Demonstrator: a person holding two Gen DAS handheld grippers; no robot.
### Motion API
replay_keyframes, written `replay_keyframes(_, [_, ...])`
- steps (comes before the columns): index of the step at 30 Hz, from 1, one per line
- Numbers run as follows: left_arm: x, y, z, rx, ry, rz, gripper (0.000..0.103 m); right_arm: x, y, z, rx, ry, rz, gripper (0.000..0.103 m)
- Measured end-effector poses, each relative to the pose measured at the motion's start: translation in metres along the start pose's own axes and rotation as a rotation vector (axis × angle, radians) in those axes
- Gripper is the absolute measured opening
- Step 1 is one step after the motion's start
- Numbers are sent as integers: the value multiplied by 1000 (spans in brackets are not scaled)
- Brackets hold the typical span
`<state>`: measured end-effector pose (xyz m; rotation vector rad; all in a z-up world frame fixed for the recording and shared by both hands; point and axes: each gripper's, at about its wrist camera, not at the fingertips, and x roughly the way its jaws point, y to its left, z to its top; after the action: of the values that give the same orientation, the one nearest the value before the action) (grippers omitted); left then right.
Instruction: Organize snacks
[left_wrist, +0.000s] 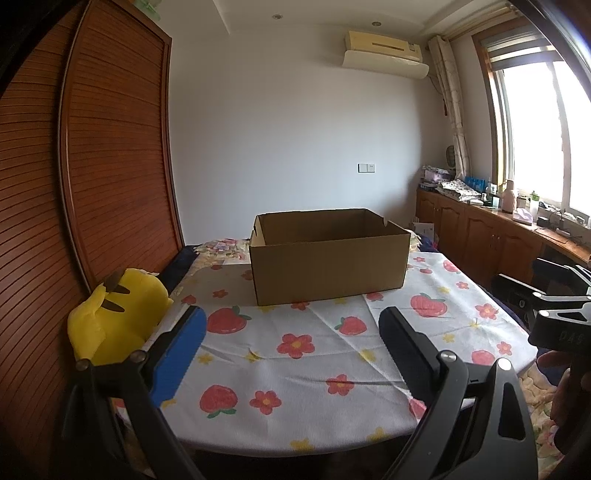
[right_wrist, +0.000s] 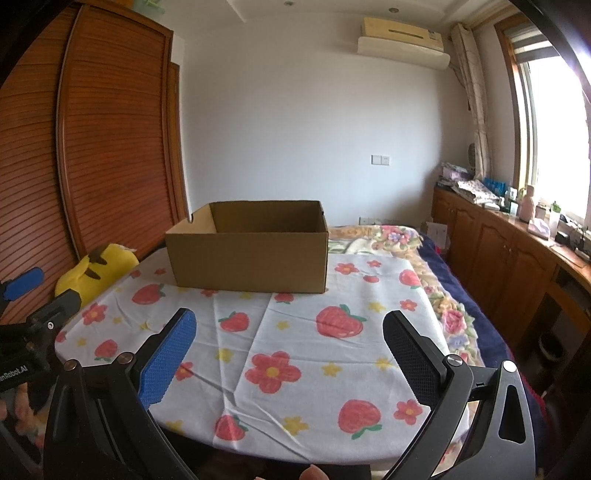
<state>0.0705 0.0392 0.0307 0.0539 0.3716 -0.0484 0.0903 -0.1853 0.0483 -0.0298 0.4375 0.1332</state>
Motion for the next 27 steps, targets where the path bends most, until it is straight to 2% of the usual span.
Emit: replay_keyframes(27, [-5, 1, 2, 5, -11, 9, 95, -2, -3, -2, 8, -10, -12, 103])
